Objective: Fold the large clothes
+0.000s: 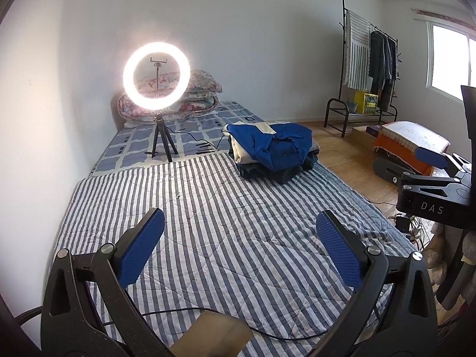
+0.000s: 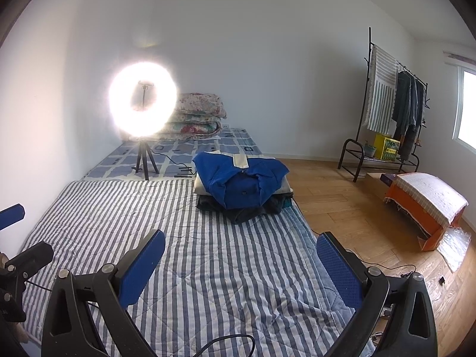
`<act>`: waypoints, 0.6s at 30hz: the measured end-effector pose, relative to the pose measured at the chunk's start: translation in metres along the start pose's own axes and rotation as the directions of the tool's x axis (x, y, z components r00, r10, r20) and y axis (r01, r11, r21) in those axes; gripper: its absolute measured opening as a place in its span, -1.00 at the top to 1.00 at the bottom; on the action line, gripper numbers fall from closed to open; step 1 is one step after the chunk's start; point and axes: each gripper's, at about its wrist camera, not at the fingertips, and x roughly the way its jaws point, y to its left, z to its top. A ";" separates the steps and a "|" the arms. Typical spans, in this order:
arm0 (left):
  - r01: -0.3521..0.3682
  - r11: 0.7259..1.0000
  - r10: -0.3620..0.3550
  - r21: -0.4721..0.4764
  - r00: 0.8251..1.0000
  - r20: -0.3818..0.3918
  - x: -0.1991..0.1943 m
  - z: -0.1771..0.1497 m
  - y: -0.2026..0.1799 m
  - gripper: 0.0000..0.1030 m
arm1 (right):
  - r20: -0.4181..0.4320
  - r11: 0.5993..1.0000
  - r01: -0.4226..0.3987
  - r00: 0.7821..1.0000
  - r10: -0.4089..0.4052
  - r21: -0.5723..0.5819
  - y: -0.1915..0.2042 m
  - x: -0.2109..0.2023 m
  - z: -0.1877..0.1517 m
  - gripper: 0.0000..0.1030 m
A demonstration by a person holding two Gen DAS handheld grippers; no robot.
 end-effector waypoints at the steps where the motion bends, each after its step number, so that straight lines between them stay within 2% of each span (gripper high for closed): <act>1: -0.001 1.000 0.001 -0.001 1.000 0.001 0.000 0.000 0.000 -1.00 | -0.001 1.000 0.000 1.000 0.000 0.002 0.000 0.000 0.000 -0.99; 18: -0.003 1.000 0.003 0.002 1.000 0.006 -0.002 0.002 -0.001 -1.00 | -0.003 1.000 -0.001 1.000 0.001 0.005 0.001 0.000 -0.001 -0.99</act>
